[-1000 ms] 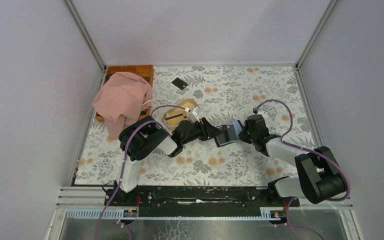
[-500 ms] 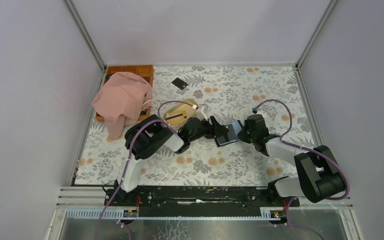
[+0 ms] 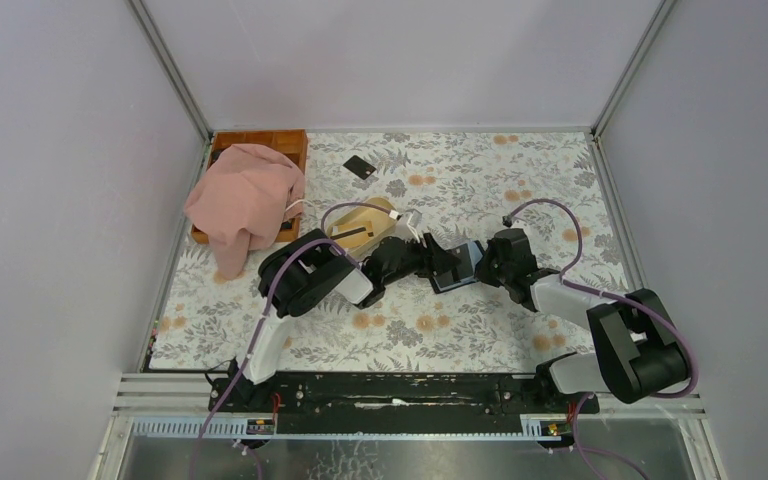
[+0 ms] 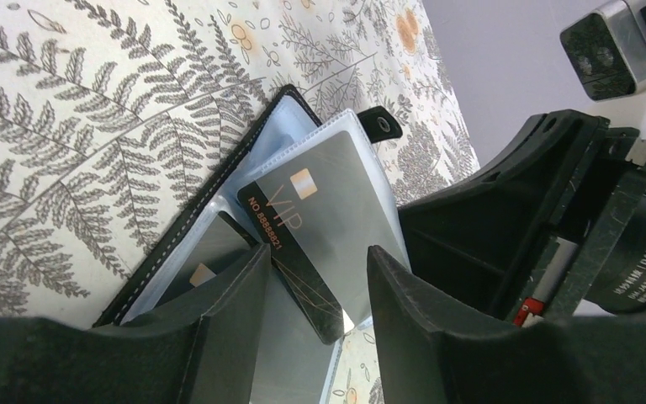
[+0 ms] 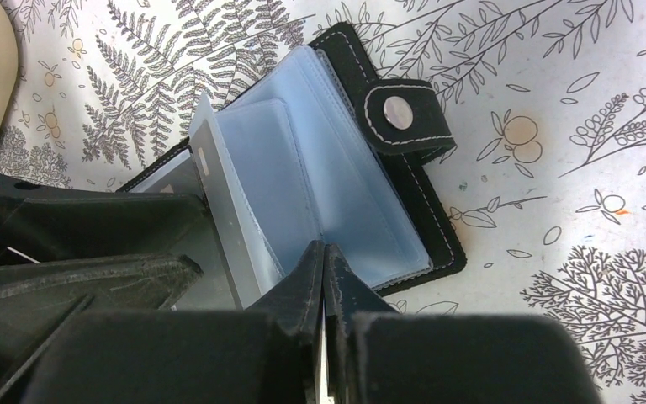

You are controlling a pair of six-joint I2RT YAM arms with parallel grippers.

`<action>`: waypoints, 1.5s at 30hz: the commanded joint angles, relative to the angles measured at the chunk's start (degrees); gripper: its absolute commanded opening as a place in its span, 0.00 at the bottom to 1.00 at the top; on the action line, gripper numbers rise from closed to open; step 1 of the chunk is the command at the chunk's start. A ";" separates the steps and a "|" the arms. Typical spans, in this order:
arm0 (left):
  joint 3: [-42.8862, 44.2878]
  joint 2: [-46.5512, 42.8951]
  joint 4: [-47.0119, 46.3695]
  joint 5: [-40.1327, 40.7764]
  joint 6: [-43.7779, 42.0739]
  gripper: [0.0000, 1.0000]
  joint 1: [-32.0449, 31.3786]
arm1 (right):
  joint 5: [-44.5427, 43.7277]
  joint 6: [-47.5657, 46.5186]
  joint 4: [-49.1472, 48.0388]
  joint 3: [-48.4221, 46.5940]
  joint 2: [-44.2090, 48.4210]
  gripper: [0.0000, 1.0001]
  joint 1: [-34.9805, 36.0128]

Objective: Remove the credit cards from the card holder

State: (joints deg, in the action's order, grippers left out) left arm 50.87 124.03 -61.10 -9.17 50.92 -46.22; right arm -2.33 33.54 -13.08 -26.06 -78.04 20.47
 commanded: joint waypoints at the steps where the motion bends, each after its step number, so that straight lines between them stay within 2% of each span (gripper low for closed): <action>1: -1.99 1.27 -4.72 -2.94 2.89 0.53 -0.53 | 2.41 0.68 1.53 -0.08 -1.59 0.01 0.64; 7: -2.22 0.37 -3.87 -3.21 2.42 0.52 -0.37 | -3.88 -0.51 6.44 -0.74 5.31 0.00 0.62; 15: -3.35 -0.07 -4.38 -2.99 2.74 0.51 -0.33 | -6.90 -0.56 9.76 -2.47 12.45 0.00 0.65; 27: -3.41 0.10 -4.40 -3.41 2.73 0.51 -0.16 | -2.70 -1.55 8.37 -5.75 7.91 0.00 0.69; 41: -2.50 2.17 -5.51 -4.50 3.82 0.51 0.00 | 2.23 0.74 0.50 -2.45 -3.59 0.00 0.67; 43: -2.49 2.42 -5.75 -4.52 4.05 0.49 0.09 | 2.28 0.90 0.38 -2.26 -3.53 0.00 0.63; 45: -2.37 2.83 -6.07 -4.70 4.59 0.40 0.16 | 2.11 0.76 0.69 -2.32 -3.29 0.00 0.65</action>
State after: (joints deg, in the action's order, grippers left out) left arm 48.38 124.73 -65.71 -12.71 54.96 -46.11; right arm -1.65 33.80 -12.45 -29.23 -80.66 20.62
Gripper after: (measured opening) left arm 0.472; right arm 0.022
